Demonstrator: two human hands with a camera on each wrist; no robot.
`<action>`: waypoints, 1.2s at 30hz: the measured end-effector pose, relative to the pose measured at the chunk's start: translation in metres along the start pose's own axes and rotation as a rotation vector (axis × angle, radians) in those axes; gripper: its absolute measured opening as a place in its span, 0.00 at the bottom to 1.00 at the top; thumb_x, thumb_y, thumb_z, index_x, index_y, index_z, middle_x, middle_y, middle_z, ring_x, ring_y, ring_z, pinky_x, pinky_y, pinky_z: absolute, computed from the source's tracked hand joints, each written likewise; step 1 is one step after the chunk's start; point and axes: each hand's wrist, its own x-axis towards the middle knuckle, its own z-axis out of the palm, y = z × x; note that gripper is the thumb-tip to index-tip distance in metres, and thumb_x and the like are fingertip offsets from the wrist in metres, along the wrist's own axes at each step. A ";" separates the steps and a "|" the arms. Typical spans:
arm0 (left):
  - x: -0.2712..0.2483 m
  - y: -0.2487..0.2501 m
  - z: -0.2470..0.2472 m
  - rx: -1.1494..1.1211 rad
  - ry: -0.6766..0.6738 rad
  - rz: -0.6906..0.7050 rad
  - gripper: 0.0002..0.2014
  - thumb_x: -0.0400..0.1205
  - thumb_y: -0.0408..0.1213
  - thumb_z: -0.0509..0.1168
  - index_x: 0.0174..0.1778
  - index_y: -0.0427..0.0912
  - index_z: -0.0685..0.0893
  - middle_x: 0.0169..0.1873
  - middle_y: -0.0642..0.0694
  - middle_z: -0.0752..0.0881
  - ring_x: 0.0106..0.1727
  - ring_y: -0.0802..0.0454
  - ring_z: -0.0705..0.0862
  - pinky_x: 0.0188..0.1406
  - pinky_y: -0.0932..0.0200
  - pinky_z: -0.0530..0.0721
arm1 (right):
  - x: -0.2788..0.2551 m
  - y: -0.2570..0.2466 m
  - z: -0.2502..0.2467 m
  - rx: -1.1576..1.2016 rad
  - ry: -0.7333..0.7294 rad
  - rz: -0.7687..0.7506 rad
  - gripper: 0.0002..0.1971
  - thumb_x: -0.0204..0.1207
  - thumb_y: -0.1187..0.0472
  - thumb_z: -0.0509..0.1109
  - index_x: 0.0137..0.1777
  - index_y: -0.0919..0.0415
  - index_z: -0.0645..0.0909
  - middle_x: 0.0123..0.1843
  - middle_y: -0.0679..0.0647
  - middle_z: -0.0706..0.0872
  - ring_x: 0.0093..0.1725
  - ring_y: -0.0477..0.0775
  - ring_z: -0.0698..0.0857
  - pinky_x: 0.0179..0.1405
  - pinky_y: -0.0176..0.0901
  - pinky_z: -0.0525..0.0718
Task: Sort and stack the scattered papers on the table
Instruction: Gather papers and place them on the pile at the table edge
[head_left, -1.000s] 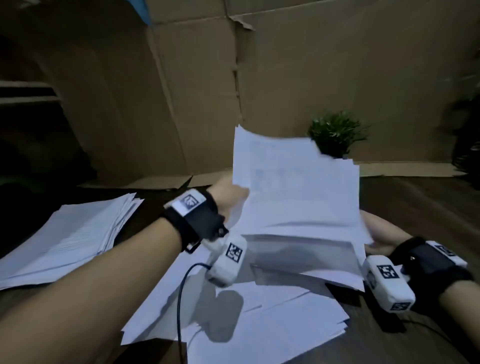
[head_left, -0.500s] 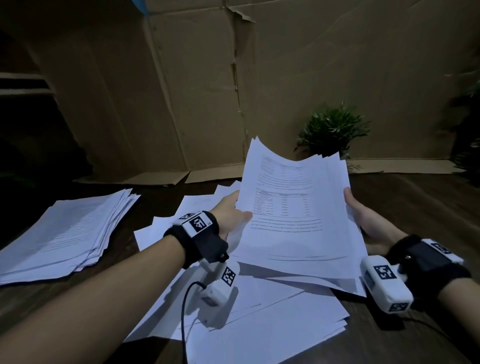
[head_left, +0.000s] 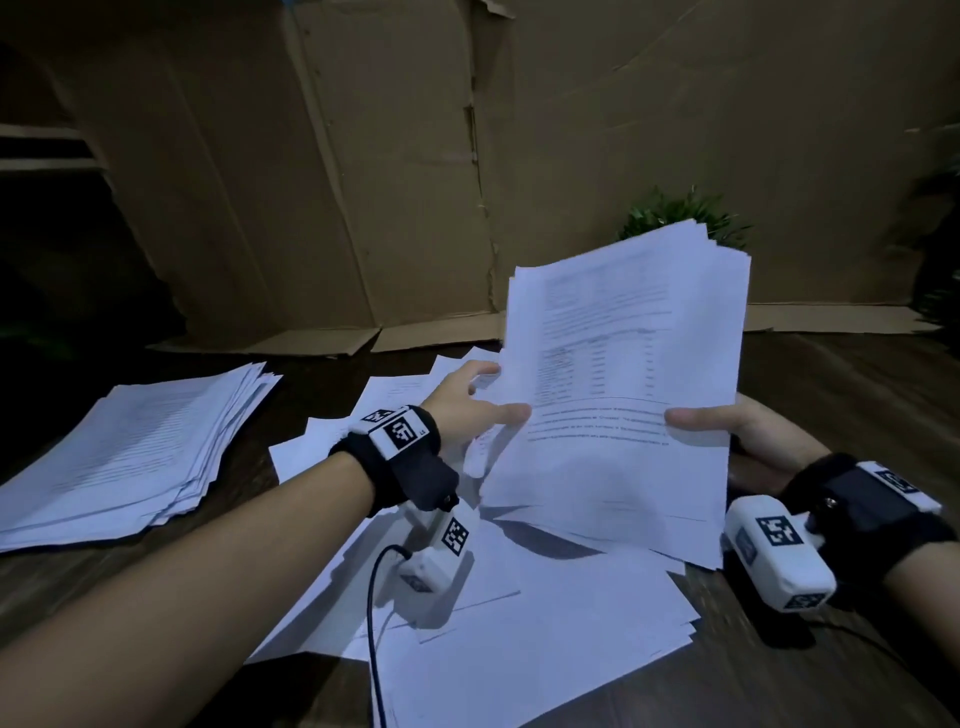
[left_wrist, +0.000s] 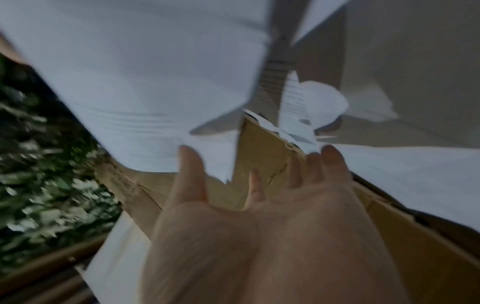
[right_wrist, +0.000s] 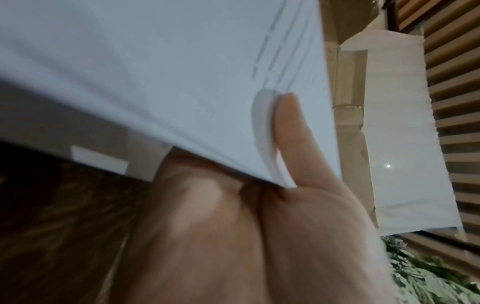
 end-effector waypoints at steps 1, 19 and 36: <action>0.000 -0.001 -0.002 -0.042 -0.040 -0.040 0.39 0.75 0.48 0.77 0.81 0.55 0.66 0.70 0.52 0.72 0.71 0.48 0.75 0.56 0.56 0.75 | -0.002 -0.001 -0.001 0.024 -0.020 -0.004 0.23 0.73 0.70 0.69 0.70 0.65 0.81 0.67 0.66 0.87 0.60 0.69 0.89 0.50 0.59 0.91; -0.015 0.029 -0.001 -0.313 0.005 0.368 0.17 0.83 0.28 0.67 0.68 0.39 0.82 0.63 0.43 0.88 0.63 0.48 0.87 0.66 0.46 0.83 | 0.007 0.002 0.003 0.057 -0.002 -0.146 0.24 0.79 0.68 0.60 0.76 0.64 0.75 0.71 0.62 0.85 0.66 0.65 0.86 0.57 0.54 0.89; -0.029 -0.009 -0.007 -0.678 -0.633 -0.342 0.38 0.72 0.48 0.77 0.76 0.42 0.74 0.71 0.25 0.77 0.72 0.24 0.76 0.74 0.34 0.73 | 0.000 -0.003 0.014 -0.080 -0.030 -0.204 0.23 0.81 0.71 0.60 0.77 0.66 0.74 0.72 0.63 0.84 0.70 0.67 0.84 0.68 0.62 0.82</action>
